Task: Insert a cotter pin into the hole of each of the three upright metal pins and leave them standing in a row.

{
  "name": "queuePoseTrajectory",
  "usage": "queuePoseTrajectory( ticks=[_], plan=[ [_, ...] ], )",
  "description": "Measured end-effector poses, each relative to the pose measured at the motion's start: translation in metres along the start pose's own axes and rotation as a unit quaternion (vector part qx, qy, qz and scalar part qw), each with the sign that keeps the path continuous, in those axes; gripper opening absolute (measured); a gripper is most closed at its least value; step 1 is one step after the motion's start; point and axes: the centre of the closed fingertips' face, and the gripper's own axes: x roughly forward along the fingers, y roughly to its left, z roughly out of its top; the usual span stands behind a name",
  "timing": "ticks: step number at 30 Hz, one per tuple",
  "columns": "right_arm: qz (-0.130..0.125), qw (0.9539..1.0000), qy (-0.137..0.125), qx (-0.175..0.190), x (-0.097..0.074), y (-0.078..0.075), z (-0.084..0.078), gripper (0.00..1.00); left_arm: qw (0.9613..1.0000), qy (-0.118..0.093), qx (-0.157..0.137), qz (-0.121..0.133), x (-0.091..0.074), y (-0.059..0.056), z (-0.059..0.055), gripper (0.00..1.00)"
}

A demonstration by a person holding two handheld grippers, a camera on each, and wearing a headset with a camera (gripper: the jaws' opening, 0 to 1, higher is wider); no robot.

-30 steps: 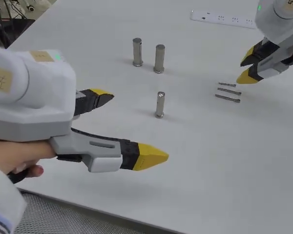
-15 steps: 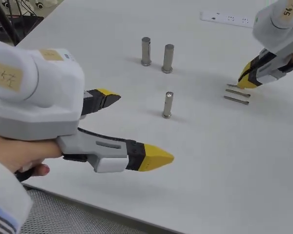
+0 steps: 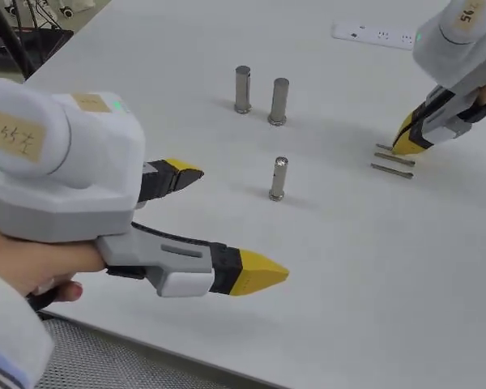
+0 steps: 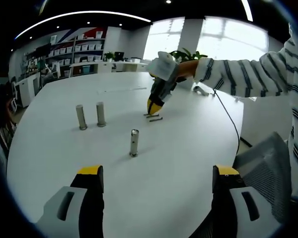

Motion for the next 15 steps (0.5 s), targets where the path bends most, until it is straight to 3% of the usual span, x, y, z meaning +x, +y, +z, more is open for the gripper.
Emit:
queuePoseTrajectory(
  ticks=[2,8,12,13,15],
  plan=[
    [0.005,0.9996,0.018,-0.021,0.0007,-0.0008,-0.0006,0.0,1.0,0.0,0.002,0.0,0.0,-0.0005,0.0003,0.88],
    [0.01,0.9988,0.044,-0.018,0.0011,-0.0035,-0.0007,0.0,0.9995,-0.023,-0.014,0.013,-0.0018,0.0052,0.0055,0.86],
    [0.018,0.9986,0.046,-0.019,0.0008,-0.0043,-0.0019,0.0,0.9995,-0.027,-0.009,0.017,-0.0046,0.0059,0.0057,0.87],
    [0.015,0.9991,0.04,-0.003,0.0008,-0.0047,-0.002,0.0,0.9994,-0.028,-0.007,0.018,-0.0048,0.0061,0.0057,0.87],
    [0.018,0.9994,0.031,-0.003,0.0001,-0.0061,-0.0031,0.0,0.9993,-0.032,-0.005,0.02,-0.0049,0.0063,0.0069,0.89]
  ],
)
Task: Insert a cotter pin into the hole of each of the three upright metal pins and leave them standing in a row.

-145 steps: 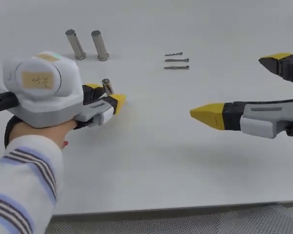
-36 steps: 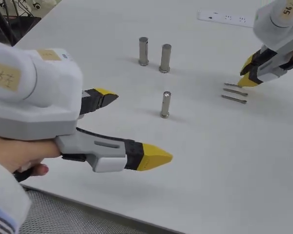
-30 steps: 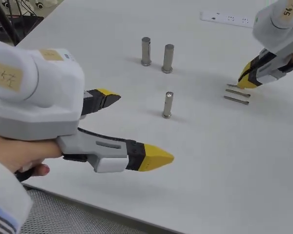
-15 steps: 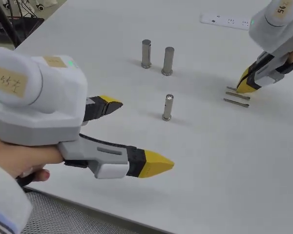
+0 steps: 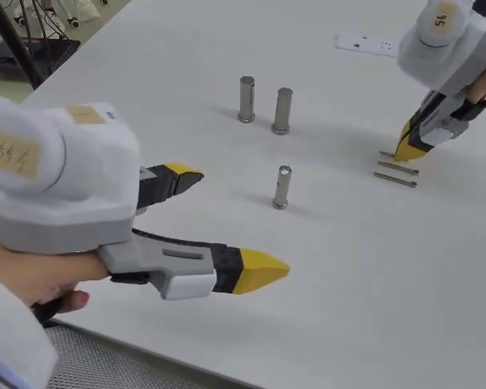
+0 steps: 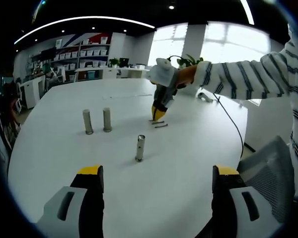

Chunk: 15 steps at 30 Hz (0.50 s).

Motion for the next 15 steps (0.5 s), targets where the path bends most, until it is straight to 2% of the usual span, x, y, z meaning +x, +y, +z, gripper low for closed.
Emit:
queuePoseTrajectory(
  ticks=[3,5,9,13,15],
  plan=[
    [-0.005,0.9999,-0.016,0.004,-0.002,0.003,0.0,0.0,1.0,0.0,-0.003,-0.003,0.0,-0.002,0.0,0.87],
    [-0.017,0.9994,-0.028,-0.002,-0.001,0.001,0.001,0.0,1.0,0.001,0.001,-0.005,0.001,-0.003,0.001,0.87],
    [-0.029,0.9987,-0.041,0.011,-0.002,0.003,0.001,0.0,0.9999,0.002,0.003,-0.009,0.003,-0.007,0.002,0.86],
    [-0.024,0.9977,-0.056,0.03,-0.003,0.004,0.001,0.0,0.9999,0.0,0.011,-0.009,0.002,-0.008,0.008,0.85],
    [-0.021,0.9968,-0.063,0.045,-0.003,0.002,0.001,0.0,0.9998,-0.011,0.017,-0.008,0.001,-0.008,0.014,0.85]
  ],
)
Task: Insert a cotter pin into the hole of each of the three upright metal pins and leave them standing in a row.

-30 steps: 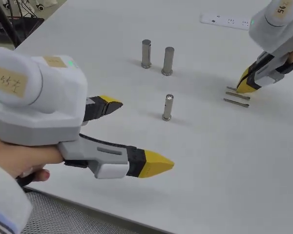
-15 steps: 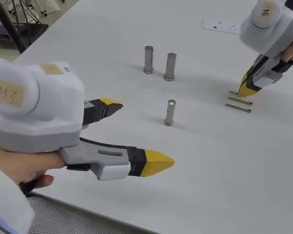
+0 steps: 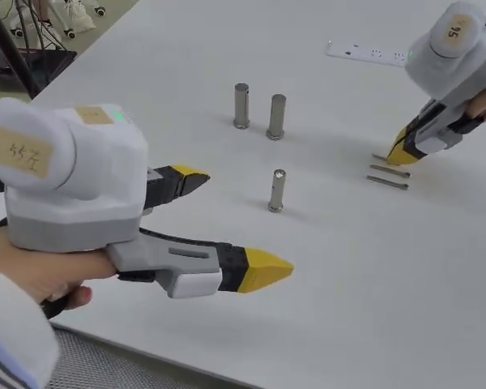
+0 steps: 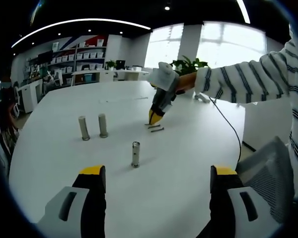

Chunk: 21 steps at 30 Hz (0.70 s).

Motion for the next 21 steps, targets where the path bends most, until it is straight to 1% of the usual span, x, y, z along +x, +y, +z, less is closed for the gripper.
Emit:
queuePoseTrajectory(
  ticks=[1,2,5,8,9,11,13,15,16,19,21],
  plan=[
    [0.0,0.9997,-0.006,0.024,0.0,0.0,0.0,0.0,1.0,-0.006,0.001,0.002,-0.001,0.001,0.004,0.84],
    [0.0,0.9996,-0.008,0.028,0.0,-0.002,0.0,0.0,1.0,-0.008,0.0,0.001,-0.001,0.001,0.007,0.84],
    [-0.003,0.9998,-0.006,0.021,-0.001,0.002,0.0,0.0,0.9999,-0.011,0.004,0.0,0.0,0.0,0.012,0.83],
    [-0.012,0.9997,-0.02,0.011,-0.008,0.002,0.005,0.0,0.9999,-0.009,0.01,-0.001,0.001,0.0,0.014,0.83],
    [-0.018,0.9995,-0.026,0.005,-0.012,0.003,0.007,0.0,0.9999,-0.008,0.012,-0.002,0.002,-0.001,0.016,0.82],
    [-0.029,0.9991,-0.031,-0.004,-0.018,0.004,0.01,0.0,0.9999,-0.009,0.013,-0.004,0.004,-0.002,0.017,0.82],
    [-0.035,0.9984,-0.041,-0.02,-0.026,0.01,0.014,0.0,0.9999,-0.006,0.009,-0.01,0.005,-0.003,0.018,0.8],
    [-0.046,0.9975,-0.048,-0.024,-0.035,0.016,0.017,0.0,0.9998,-0.003,-0.001,-0.017,0.007,-0.006,0.018,0.76],
    [-0.051,0.9968,-0.055,-0.029,-0.04,0.021,0.019,0.0,0.9998,-0.004,-0.001,-0.018,0.007,-0.006,0.019,0.75],
    [-0.064,0.9946,-0.073,-0.037,-0.051,0.029,0.023,0.0,0.9997,-0.004,-0.005,-0.024,0.009,-0.009,0.02,0.74],
    [-0.069,0.9934,-0.085,-0.036,-0.058,0.036,0.026,0.0,0.9997,-0.003,-0.007,-0.025,0.01,-0.009,0.021,0.73]
  ],
)
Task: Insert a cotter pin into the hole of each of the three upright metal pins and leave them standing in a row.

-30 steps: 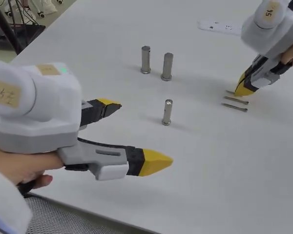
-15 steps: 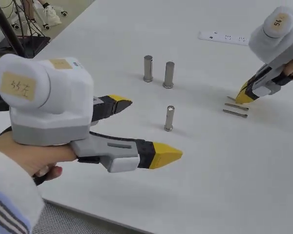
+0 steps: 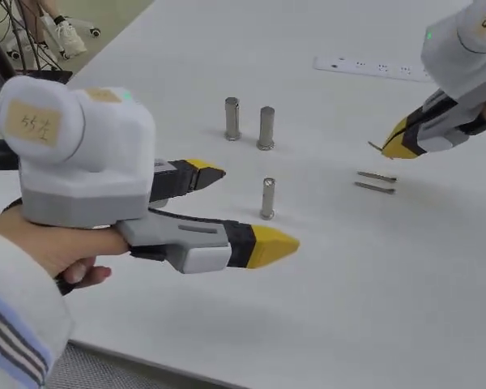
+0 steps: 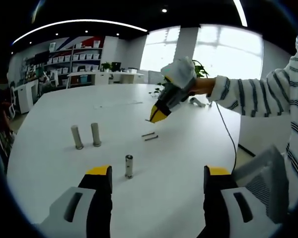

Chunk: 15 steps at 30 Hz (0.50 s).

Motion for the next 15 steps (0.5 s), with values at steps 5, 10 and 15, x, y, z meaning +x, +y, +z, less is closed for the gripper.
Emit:
queuePoseTrajectory(
  ticks=[5,10,15],
  plan=[
    [-0.025,0.9991,-0.035,0.0,-0.017,0.012,0.013,0.0,0.9993,-0.033,-0.017,0.009,0.002,0.006,0.013,0.65],
    [-0.029,0.9963,-0.079,0.015,-0.031,0.029,0.027,0.0,0.998,-0.055,-0.024,0.018,0.001,0.013,0.026,0.58],
    [-0.046,0.9949,-0.089,0.009,-0.042,0.037,0.027,0.0,0.9986,-0.049,-0.02,0.003,0.004,0.012,0.035,0.53]
  ],
)
